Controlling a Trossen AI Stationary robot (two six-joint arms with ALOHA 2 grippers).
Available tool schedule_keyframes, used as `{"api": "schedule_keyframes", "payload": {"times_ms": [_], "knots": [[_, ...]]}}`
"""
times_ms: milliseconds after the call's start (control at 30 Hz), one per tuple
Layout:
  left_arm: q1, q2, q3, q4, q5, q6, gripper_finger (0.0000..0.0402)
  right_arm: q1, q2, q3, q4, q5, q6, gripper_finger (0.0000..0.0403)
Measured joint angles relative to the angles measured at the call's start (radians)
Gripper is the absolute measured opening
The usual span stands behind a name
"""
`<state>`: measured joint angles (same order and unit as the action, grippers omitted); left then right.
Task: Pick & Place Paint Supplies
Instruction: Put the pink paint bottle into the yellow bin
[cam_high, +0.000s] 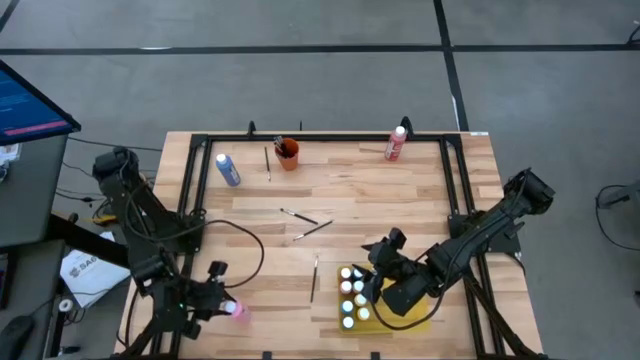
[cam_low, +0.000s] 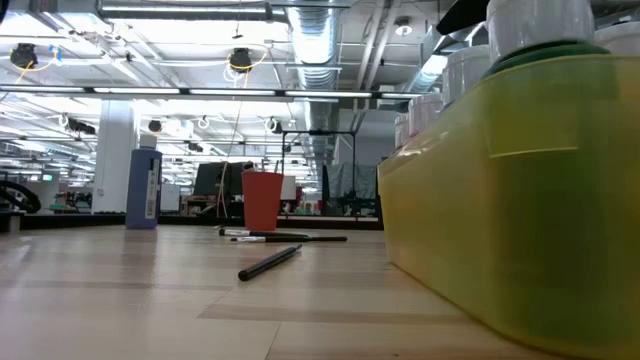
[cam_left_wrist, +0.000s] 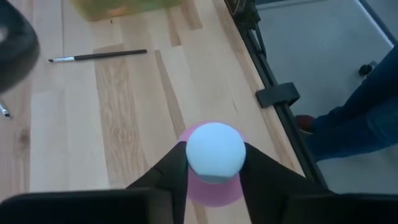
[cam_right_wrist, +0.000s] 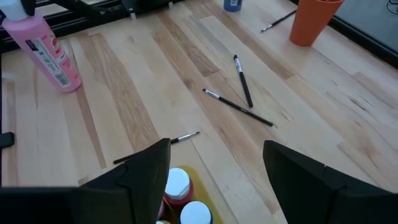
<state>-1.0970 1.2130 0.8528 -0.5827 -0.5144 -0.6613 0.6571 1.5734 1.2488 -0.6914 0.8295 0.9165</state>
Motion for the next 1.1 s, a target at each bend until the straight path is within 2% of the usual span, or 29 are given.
{"api": "schedule_keyframes", "payload": {"times_ms": [67, 367, 700, 933, 1100], "knots": [[0.009, -0.02, 0.0, 0.0, 0.001, -0.001, 0.0088, 0.0, 0.0, 0.0, 0.001, 0.0, 0.0, 0.0251], [0.098, -0.148, 0.001, -0.009, -0.001, 0.061, 0.0087, -0.011, -0.03, 0.0, 0.057, 0.001, 0.001, 0.0251], [0.346, -0.243, 0.054, 0.013, -0.019, 0.382, 0.0087, -0.012, -0.153, 0.0, 0.097, 0.002, -0.025, 0.0249], [0.575, -0.216, 0.092, 0.236, 0.008, 0.607, 0.0087, -0.024, -0.207, 0.0, 0.126, 0.001, -0.086, 0.0249], [0.686, -0.138, 0.145, 0.373, 0.077, 0.656, 0.0087, -0.009, -0.269, 0.0, 0.102, 0.001, -0.089, 0.0249]]}}
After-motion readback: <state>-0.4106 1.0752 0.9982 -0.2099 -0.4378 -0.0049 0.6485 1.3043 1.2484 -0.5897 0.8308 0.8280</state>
